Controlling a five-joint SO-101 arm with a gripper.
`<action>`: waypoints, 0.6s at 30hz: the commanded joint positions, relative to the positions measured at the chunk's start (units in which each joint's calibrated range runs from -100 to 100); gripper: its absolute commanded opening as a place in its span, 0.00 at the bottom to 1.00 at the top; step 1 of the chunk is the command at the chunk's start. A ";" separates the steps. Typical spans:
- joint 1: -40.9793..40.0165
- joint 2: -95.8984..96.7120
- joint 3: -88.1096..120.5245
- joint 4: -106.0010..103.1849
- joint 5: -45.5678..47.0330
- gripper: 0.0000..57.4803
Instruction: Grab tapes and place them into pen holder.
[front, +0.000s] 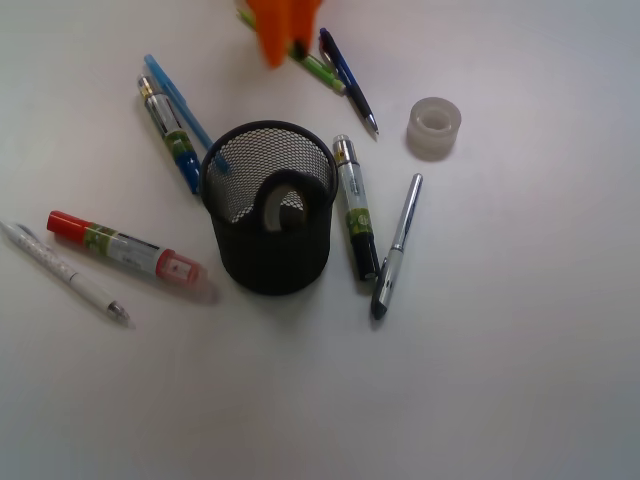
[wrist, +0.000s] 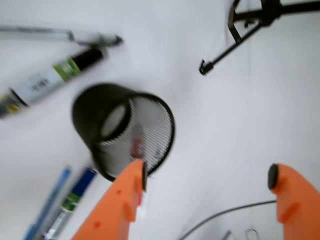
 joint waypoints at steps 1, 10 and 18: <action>-7.20 -4.99 12.24 0.86 -12.06 0.49; -21.26 -5.33 43.68 -0.10 -38.97 0.49; -23.35 -5.24 56.45 -12.35 -42.15 0.49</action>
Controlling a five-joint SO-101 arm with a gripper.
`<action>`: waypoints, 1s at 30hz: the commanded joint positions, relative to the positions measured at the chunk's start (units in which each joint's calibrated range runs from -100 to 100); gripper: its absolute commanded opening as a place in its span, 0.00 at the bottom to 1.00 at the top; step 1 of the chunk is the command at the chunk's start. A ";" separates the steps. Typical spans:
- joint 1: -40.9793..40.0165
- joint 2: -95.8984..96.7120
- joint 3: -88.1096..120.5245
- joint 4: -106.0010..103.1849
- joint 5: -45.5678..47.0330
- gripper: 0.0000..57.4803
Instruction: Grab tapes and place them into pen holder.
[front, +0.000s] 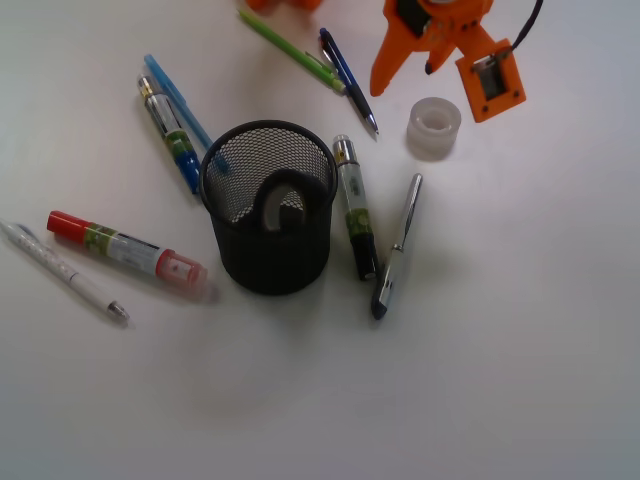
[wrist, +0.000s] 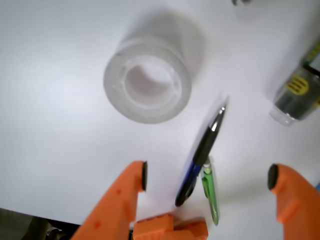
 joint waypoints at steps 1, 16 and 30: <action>-0.12 -2.37 3.99 -7.54 -0.73 0.49; -0.64 -2.29 15.85 -22.67 -0.78 0.49; -0.72 -2.29 28.17 -35.01 -0.78 0.22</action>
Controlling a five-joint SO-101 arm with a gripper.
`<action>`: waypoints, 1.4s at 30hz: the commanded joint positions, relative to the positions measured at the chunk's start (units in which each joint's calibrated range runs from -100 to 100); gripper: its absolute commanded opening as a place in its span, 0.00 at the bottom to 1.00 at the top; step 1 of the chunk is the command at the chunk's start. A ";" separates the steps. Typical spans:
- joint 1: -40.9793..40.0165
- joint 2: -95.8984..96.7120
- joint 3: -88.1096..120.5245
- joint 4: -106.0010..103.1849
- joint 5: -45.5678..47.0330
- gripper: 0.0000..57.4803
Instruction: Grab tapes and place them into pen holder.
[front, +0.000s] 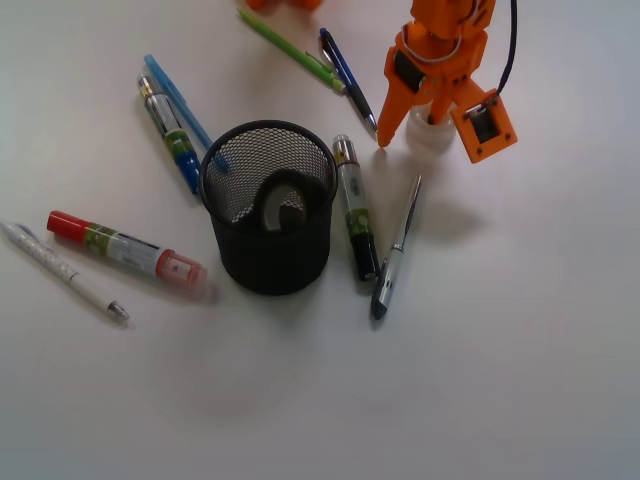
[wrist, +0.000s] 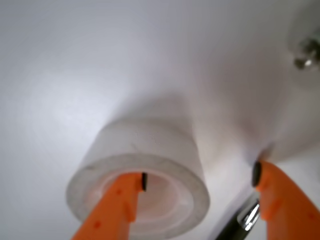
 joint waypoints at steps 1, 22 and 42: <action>-0.35 -1.59 2.12 -3.22 -0.20 0.12; 9.67 -12.47 -36.56 22.59 26.42 0.01; 35.69 -2.78 -43.99 7.02 45.32 0.01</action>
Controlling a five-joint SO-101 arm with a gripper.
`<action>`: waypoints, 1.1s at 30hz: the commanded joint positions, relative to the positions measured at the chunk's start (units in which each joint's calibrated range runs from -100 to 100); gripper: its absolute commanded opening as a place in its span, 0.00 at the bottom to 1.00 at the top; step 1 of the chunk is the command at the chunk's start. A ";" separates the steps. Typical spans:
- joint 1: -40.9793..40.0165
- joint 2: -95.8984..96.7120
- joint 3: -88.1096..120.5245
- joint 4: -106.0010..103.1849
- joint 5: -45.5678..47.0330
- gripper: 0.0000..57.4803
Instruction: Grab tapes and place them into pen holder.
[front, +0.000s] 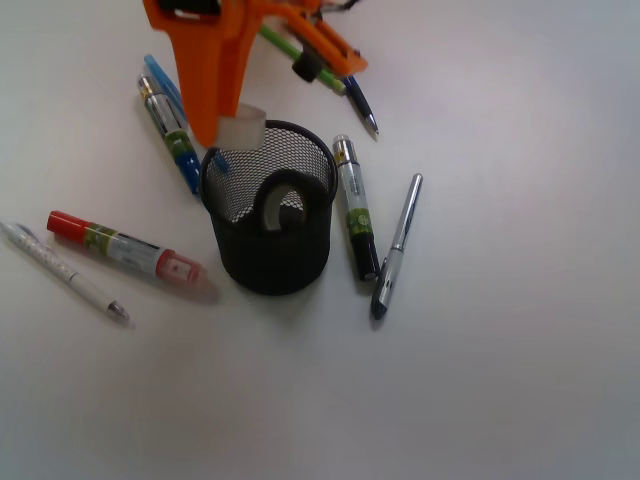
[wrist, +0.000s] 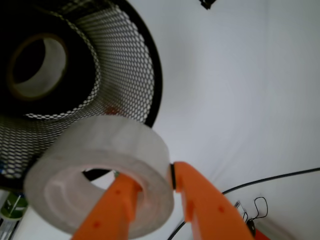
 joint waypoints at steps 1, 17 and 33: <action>0.47 0.88 -2.84 -0.76 0.20 0.01; -3.27 2.41 -2.38 -0.67 -0.15 0.06; -3.42 0.79 -4.10 5.28 -3.08 0.62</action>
